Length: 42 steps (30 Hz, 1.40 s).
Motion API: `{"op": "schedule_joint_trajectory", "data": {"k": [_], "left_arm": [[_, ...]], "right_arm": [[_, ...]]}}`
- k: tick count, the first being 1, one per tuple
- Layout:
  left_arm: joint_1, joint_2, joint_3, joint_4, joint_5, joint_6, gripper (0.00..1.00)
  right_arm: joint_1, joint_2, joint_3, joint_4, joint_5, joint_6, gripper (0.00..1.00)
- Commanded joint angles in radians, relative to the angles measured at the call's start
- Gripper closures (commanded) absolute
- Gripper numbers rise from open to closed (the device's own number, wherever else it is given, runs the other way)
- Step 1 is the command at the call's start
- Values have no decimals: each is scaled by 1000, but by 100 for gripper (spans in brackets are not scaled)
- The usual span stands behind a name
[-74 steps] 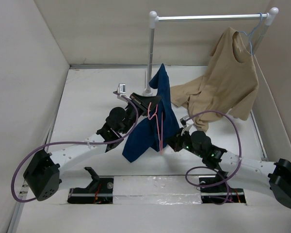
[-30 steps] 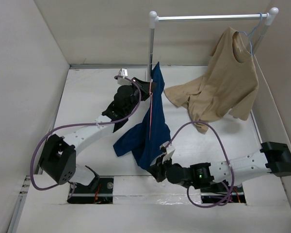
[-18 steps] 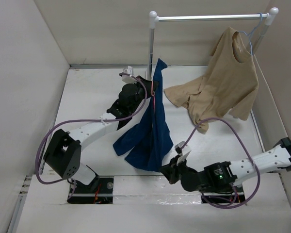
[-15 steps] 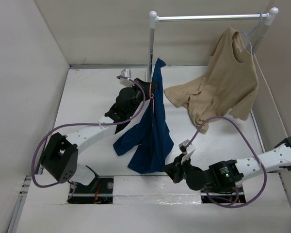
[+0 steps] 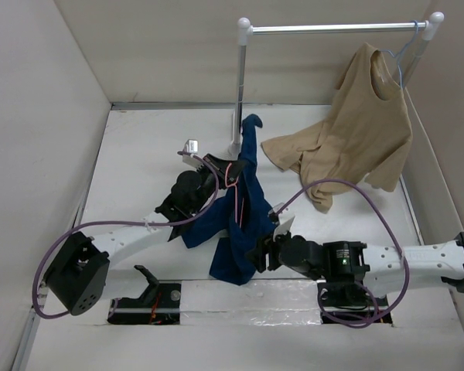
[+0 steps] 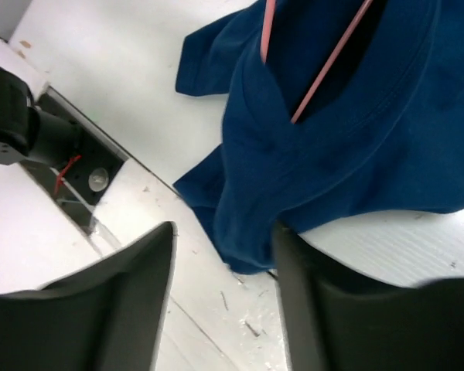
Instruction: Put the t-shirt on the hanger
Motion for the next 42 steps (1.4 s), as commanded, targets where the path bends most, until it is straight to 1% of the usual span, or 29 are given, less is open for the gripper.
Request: {"op": "schedule_joint_trajectory", "data": {"k": [1,2,3,6,7,8,9,10,11,12,13,14,16,17,18,20,21,23,25,26,27,28,31,35,40,42], "left_arm": [[-8,-75,-40,96,53,-53,100],[-8,-86,-64,96,53,-59,100],[-8,-95,-75,96,59,-60,100],[-8,-115,-100,105,78,-70,100],[-8,-121,-103,112,84,-71,100],[-8,-122,-106,113,92,-71,100],[-8,-126,-106,112,104,-73,100],[-8,-132,-106,112,110,-74,100],[-8,-136,-109,115,112,-76,100],[-18,-141,-115,113,110,-76,100],[-18,-149,-118,115,112,-76,100],[-27,-150,-118,115,110,-76,100],[-27,-150,-120,115,145,-76,100],[-27,-152,-124,115,151,-77,100],[-27,-159,-128,116,158,-80,100],[-27,-167,-137,121,161,-82,100],[-27,-170,-137,121,161,-82,100],[-27,-176,-135,113,165,-76,100],[-27,-188,-137,110,167,-73,100],[-27,-195,-140,110,167,-73,100],[-27,-196,-138,109,164,-70,100],[-27,-201,-137,98,161,-65,100],[-27,-202,-134,78,148,-47,100],[-27,-182,-152,99,142,-54,100],[-27,-146,-152,121,142,-54,100],[-27,-129,-137,136,159,-64,100]], "right_arm": [[-2,-47,46,44,-12,-61,36],[-2,-60,45,36,-4,-67,30],[-11,-69,42,36,5,-70,29],[-75,-93,28,63,-5,-99,29],[-98,-93,23,82,-34,-124,32],[-150,-87,7,127,-50,-136,39],[-180,-81,2,148,-68,-149,65],[-209,-70,2,165,-105,-165,77],[-236,-48,0,204,-117,-179,90],[-282,-35,0,230,-132,-190,100],[-302,-21,2,252,-172,-216,100],[-318,-8,5,267,-186,-227,98],[-352,40,17,327,-209,-244,76],[-352,57,19,355,-215,-253,57],[-367,92,22,369,-231,-264,51],[-381,124,26,389,-240,-265,47],[-391,140,28,398,-248,-267,47],[-401,180,23,432,-266,-264,47],[-401,203,20,447,-260,-264,51],[-401,206,22,449,-255,-264,82],[-401,206,26,444,-251,-264,94],[-401,201,29,433,-243,-264,100],[-401,158,40,426,-232,-274,100],[-401,57,66,383,-223,-284,100],[-486,17,135,357,-353,-294,100],[-513,35,154,343,-367,-300,100]]}}
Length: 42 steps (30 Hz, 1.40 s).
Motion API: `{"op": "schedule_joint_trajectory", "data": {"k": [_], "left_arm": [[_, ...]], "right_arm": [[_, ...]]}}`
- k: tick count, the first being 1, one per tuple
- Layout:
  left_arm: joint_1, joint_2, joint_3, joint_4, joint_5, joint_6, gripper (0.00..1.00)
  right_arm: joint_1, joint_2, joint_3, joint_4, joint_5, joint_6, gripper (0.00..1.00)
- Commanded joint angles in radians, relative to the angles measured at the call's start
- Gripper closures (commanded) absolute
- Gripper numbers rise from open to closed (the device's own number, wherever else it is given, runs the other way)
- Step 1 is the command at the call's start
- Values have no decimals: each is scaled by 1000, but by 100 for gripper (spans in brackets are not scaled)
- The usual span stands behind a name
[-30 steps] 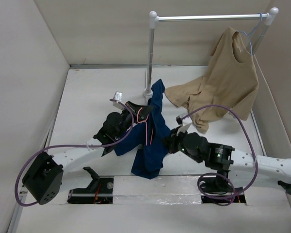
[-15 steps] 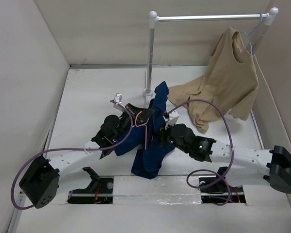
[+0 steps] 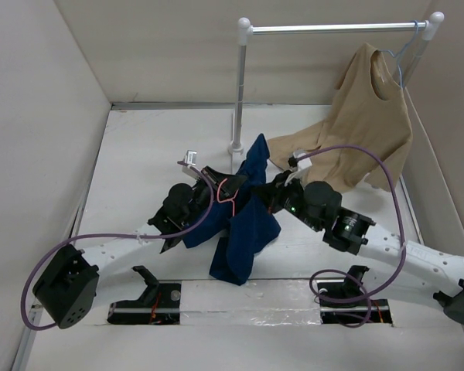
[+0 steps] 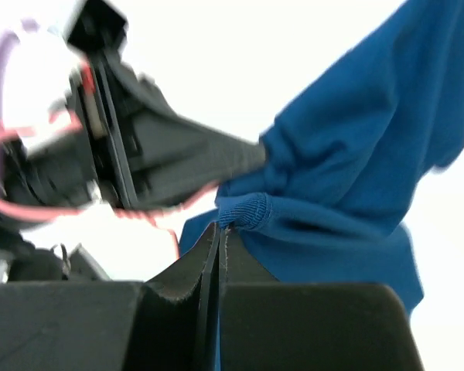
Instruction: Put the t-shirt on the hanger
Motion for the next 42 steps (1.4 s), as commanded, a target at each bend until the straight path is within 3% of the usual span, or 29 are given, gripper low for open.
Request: {"op": "schedule_joint_trajectory", "data": {"k": [1,5,13,17,21,24,30,32,33,34,35,36,41,42], "left_arm": [[-5,21,21,105,28,-2,100],[-5,26,10,140,46,-31,100],[-5,62,15,152,126,-102,100],[-5,75,-11,152,151,-146,100],[-5,59,-52,133,102,-162,100],[-5,55,-56,106,89,-163,100],[-5,78,-60,112,98,-175,100],[18,87,-57,109,111,-175,100],[18,90,-62,111,109,-174,100],[18,92,-63,113,108,-175,100],[18,95,-66,123,105,-177,100],[18,99,-66,126,105,-179,100],[29,121,-60,140,105,-182,100],[29,124,-62,145,102,-185,100]], "right_arm": [[-46,44,73,1,-68,-30,100],[-81,121,72,-5,-96,-29,100],[-81,110,15,43,-87,-13,98],[-81,110,7,38,-90,-7,83],[-81,104,-10,38,-102,4,59],[-58,76,-2,-11,-105,2,48],[6,-39,-35,-103,-91,22,37],[46,-74,-46,-134,-65,47,37],[70,-101,-62,-152,-52,56,44],[128,-112,-69,-161,-36,66,58],[159,-120,-74,-172,-10,89,82],[192,-122,-77,-195,13,103,100],[426,-14,-89,-194,206,220,100],[448,12,-88,-180,235,235,79]]}}
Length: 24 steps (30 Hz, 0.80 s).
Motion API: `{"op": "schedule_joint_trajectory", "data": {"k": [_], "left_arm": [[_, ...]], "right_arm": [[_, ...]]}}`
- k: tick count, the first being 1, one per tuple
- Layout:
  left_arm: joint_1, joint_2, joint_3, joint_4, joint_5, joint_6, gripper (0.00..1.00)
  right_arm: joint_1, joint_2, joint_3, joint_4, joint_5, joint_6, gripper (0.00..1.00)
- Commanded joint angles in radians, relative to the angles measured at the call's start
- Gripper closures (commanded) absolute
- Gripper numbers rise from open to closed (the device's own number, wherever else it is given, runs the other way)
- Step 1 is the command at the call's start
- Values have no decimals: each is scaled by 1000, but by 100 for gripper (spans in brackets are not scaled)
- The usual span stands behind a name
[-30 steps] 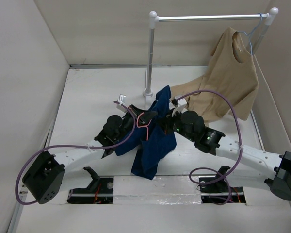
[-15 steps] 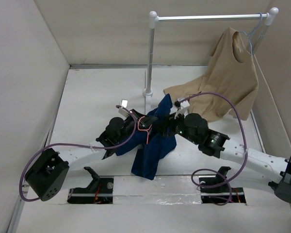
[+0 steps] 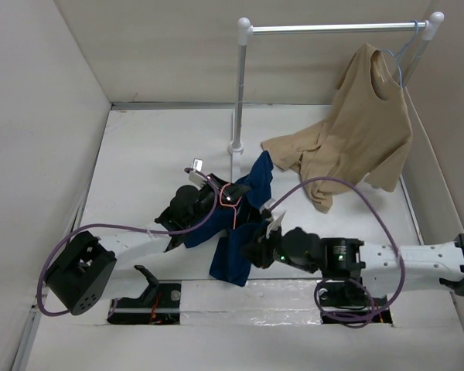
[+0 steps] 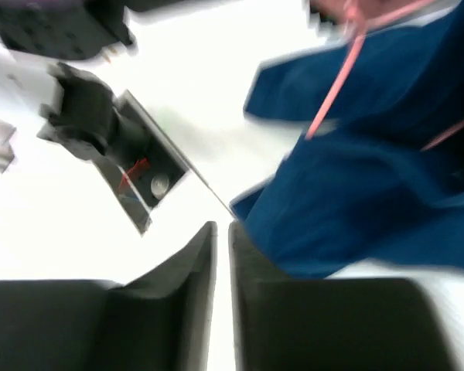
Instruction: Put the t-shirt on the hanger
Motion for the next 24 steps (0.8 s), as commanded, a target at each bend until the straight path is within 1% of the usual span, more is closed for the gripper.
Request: {"op": "schedule_joint_trajectory", "data": {"k": [1,2,3,5,6,8,11,14,17,21,23,24], "left_arm": [[5,0,-9,94,4,-16,100],[5,-3,-6,91,4,-15,100],[5,-11,-3,84,4,-13,100],[5,-23,-11,75,-13,-15,100],[5,-28,-14,72,-21,-16,100],[-4,-36,-3,34,-22,-13,100],[-4,-58,-15,28,-37,-15,100],[-13,-62,-19,17,-41,-19,100],[-13,-77,-28,8,-50,-25,100],[-13,-86,-31,-8,-54,-28,100],[-13,-92,-40,5,-57,-31,100],[-13,-95,-43,11,-57,-34,100]], "right_arm": [[81,114,0,-7,173,91,68],[107,141,16,-10,225,117,57],[119,165,22,-2,265,123,41],[119,251,43,10,349,123,34],[119,282,59,-15,382,129,31],[119,355,95,-39,451,134,31],[119,415,146,-28,498,105,31],[119,474,187,-16,558,108,34],[119,520,207,4,595,94,35],[110,569,234,24,595,88,37],[110,593,241,29,594,87,41],[110,596,246,11,600,94,51]]}}
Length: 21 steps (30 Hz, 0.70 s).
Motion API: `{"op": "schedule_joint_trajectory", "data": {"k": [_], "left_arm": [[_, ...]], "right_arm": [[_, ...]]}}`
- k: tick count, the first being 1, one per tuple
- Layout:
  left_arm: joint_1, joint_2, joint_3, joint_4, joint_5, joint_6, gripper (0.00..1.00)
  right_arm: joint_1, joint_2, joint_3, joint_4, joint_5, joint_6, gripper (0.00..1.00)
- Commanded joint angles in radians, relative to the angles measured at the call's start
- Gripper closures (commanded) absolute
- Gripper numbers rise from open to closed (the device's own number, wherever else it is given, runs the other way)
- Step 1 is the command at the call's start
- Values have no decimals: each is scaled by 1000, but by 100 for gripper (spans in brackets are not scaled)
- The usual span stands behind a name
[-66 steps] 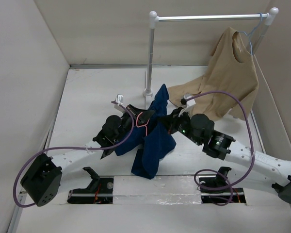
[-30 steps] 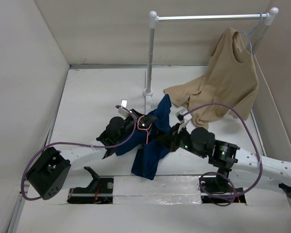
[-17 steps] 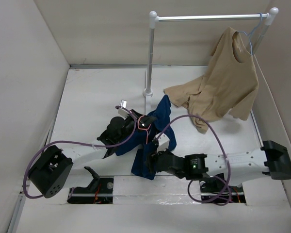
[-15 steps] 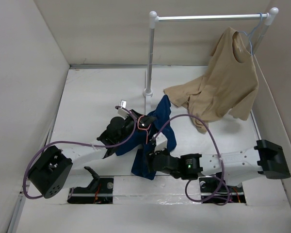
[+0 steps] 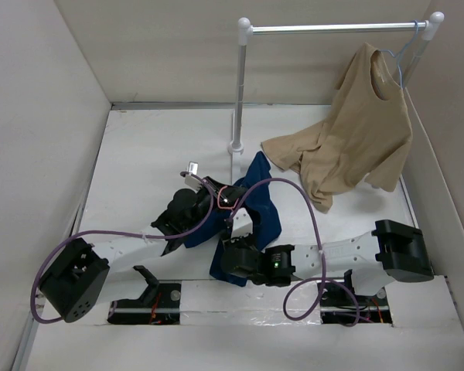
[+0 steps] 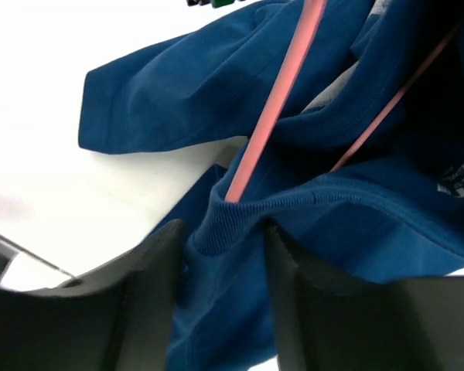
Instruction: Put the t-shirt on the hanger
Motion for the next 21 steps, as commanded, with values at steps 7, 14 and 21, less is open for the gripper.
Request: {"op": "schedule_joint_trajectory", "data": {"k": [7,14,21], "left_arm": [[-4,-65,-16,25,-9,-7,100],[-4,-81,42,-62,14,106,96],[18,-163,163,-197,-22,261,57]], "right_arm": [[-3,-89,20,-79,138,76,100],[-5,-388,3,-222,13,-11,100],[-75,-695,-14,-320,-199,-102,100]]}}
